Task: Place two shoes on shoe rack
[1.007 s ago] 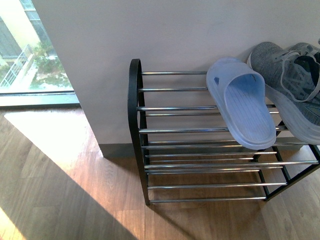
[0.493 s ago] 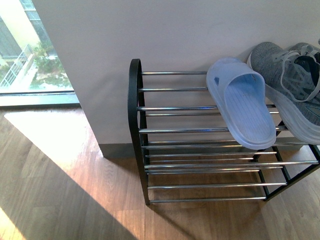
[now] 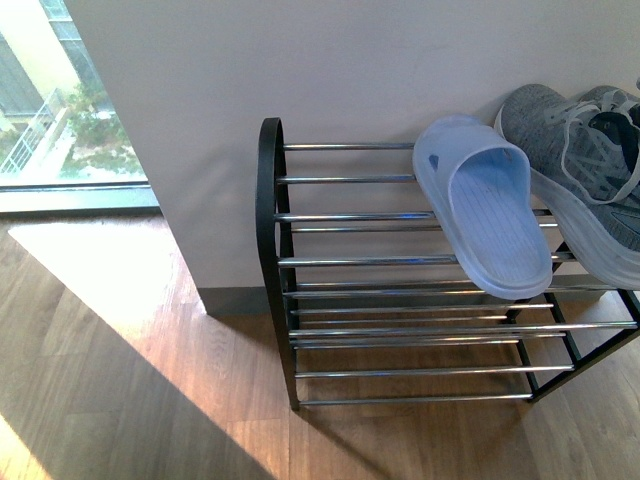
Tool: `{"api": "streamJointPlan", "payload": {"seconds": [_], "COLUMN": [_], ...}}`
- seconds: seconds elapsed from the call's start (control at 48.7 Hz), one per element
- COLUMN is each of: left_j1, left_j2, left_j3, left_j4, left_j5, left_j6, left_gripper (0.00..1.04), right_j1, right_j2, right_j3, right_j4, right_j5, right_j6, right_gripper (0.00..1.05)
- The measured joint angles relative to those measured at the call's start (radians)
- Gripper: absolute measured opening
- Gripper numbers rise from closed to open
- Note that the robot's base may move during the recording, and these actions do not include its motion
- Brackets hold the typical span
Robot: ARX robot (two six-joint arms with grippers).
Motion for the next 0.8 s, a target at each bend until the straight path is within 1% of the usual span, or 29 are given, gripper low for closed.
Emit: {"api": "streamJointPlan", "payload": {"seconds": [0.041, 0.103, 0.185, 0.493, 0.802], "left_j1": [0.000, 0.000, 0.000, 0.000, 0.000], "left_j2": [0.000, 0.000, 0.000, 0.000, 0.000], "left_j3": [0.000, 0.000, 0.000, 0.000, 0.000], "left_j4": [0.000, 0.000, 0.000, 0.000, 0.000], "left_j5": [0.001, 0.001, 0.001, 0.001, 0.001], "left_j6": [0.000, 0.000, 0.000, 0.000, 0.000], "left_gripper": [0.02, 0.02, 0.02, 0.02, 0.02], "right_j1": [0.000, 0.000, 0.000, 0.000, 0.000], "right_j2": [-0.027, -0.035, -0.056, -0.316, -0.507], "right_j3": [-0.010, -0.044, -0.065, -0.081, -0.082], "right_j4": [-0.017, 0.026, 0.008, -0.217, -0.396], "right_j5": [0.000, 0.000, 0.000, 0.000, 0.000], "right_j6": [0.000, 0.000, 0.000, 0.000, 0.000], "right_gripper": [0.01, 0.01, 0.01, 0.01, 0.01]}}
